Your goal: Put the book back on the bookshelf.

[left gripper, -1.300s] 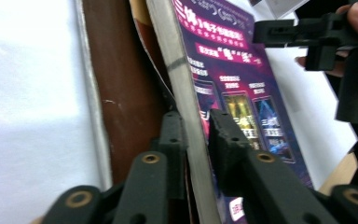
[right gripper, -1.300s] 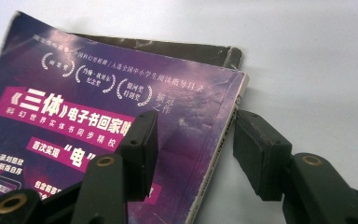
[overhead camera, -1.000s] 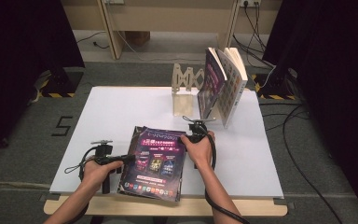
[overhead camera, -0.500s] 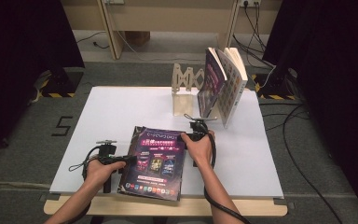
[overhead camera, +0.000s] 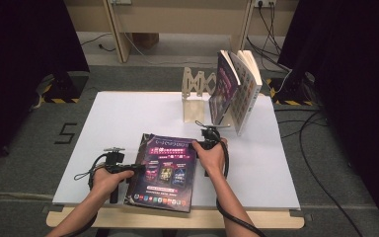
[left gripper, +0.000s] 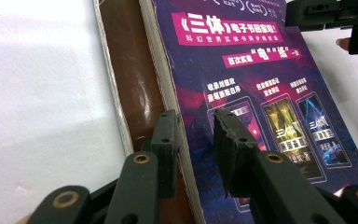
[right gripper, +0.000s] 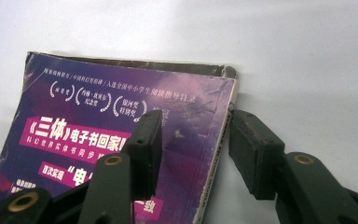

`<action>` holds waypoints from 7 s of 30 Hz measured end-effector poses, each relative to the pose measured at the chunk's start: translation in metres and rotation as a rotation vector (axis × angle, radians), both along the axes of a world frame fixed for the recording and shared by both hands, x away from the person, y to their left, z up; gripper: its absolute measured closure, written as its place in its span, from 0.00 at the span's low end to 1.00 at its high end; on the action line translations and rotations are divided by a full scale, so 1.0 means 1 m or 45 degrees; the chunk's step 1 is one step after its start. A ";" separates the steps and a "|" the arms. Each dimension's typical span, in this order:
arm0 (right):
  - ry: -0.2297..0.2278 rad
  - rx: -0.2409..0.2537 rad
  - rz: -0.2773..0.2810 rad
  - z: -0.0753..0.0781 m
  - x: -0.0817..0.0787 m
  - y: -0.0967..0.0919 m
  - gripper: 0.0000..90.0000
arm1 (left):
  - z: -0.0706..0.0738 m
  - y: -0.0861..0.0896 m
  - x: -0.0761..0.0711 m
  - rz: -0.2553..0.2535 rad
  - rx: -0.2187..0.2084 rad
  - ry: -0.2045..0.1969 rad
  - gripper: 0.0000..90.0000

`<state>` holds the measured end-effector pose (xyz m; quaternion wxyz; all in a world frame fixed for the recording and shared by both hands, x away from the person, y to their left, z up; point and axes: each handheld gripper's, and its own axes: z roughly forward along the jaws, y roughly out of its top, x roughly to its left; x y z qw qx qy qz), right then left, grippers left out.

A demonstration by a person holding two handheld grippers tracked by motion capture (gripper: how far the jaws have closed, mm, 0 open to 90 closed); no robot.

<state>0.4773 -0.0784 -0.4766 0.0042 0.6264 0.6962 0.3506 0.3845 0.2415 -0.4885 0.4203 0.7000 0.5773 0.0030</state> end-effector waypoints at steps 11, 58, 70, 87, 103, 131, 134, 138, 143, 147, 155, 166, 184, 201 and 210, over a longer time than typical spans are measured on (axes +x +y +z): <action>-0.056 -0.010 -0.006 -0.002 0.007 0.004 0.58 | 0.001 -0.002 0.001 -0.016 0.019 0.000 0.78; -0.066 0.209 -0.061 0.015 0.015 -0.009 0.68 | 0.004 -0.010 0.013 -0.033 0.107 -0.037 0.79; -0.044 0.199 -0.002 0.018 0.009 -0.001 0.72 | 0.004 -0.010 0.013 -0.032 0.111 -0.038 0.79; -0.026 0.194 0.138 0.027 0.009 0.006 0.89 | 0.004 -0.009 0.012 -0.020 0.109 -0.048 0.79; -0.197 0.260 0.084 0.061 -0.011 -0.011 0.92 | 0.016 0.007 -0.005 0.061 0.041 -0.203 0.63; -0.377 0.225 0.036 0.102 -0.030 -0.036 0.92 | 0.012 0.016 -0.015 0.108 0.087 -0.239 0.54; -0.389 0.221 0.029 0.105 -0.031 -0.038 0.92 | 0.012 0.015 -0.015 0.103 0.086 -0.241 0.54; -0.399 0.222 0.023 0.109 -0.032 -0.041 0.92 | 0.012 0.015 -0.015 0.102 0.084 -0.241 0.54; -0.410 0.224 0.016 0.111 -0.033 -0.045 0.92 | 0.012 0.015 -0.014 0.100 0.086 -0.241 0.54; -0.417 0.221 -0.001 0.114 -0.033 -0.048 0.92 | 0.012 0.015 -0.014 0.101 0.091 -0.239 0.54; -0.458 0.205 -0.028 0.121 -0.036 -0.054 0.92 | 0.011 0.016 -0.014 0.100 0.091 -0.236 0.54; -0.498 0.195 -0.077 0.131 -0.036 -0.064 0.92 | 0.010 0.017 -0.014 0.100 0.092 -0.236 0.54; -0.593 0.168 -0.145 0.155 -0.036 -0.079 0.92 | 0.010 0.018 -0.014 0.100 0.095 -0.235 0.54; -0.718 0.086 -0.234 0.179 -0.024 -0.079 0.92 | 0.010 0.020 -0.013 0.101 0.096 -0.236 0.55; -0.776 0.058 -0.283 0.187 -0.012 -0.074 0.92 | 0.009 0.021 -0.013 0.107 0.096 -0.237 0.55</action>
